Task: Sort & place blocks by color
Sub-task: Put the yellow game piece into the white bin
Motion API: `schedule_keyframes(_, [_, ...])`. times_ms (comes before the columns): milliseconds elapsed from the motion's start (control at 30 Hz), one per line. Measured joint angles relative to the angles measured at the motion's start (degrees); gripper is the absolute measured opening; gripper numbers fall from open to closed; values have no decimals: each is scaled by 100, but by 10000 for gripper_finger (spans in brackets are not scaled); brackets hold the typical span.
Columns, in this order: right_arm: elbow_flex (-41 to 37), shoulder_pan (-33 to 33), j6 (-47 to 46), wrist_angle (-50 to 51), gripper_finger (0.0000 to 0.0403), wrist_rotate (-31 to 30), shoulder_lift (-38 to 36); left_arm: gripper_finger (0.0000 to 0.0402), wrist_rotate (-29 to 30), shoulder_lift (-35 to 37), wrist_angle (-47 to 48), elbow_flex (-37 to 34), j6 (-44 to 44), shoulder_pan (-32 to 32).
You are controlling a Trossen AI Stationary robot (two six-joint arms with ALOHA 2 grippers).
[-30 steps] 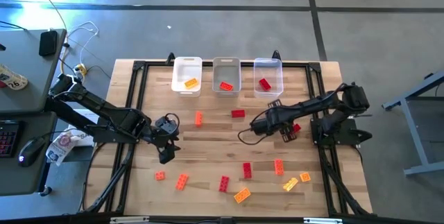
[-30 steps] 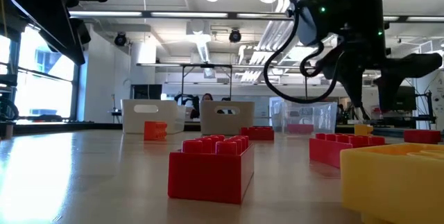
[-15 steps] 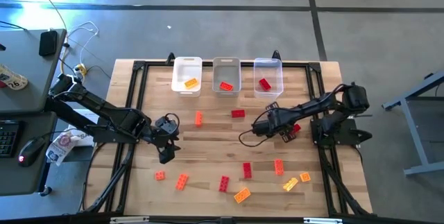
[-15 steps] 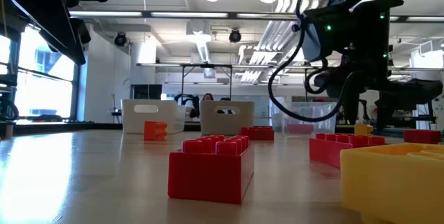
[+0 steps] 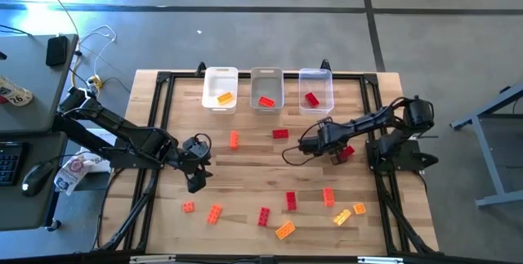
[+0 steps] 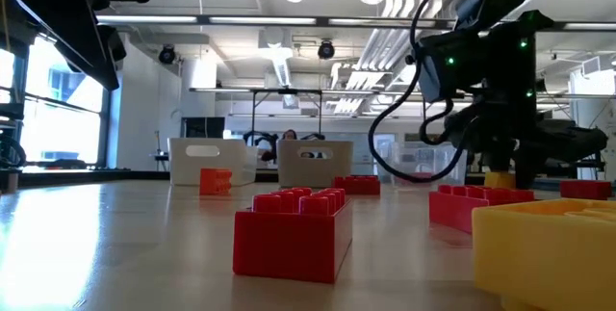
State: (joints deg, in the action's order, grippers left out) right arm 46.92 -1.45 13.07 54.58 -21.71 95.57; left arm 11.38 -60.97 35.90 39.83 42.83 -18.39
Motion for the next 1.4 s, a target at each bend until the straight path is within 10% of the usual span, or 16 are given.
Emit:
schedule_keyframes(133, [4,-5,-331,-2,70,280,0,195,-2,0,-1,0,-1,0])
schedule_keyframes(767, [1301,-221,-1715,-86,70,806,0,195,73,0,-17,0,-750,2])
schedule_keyframes(1400, [2087,-648,-1892,-2185,70,1026,0,210,1079,0,-49,0,-1307,175])
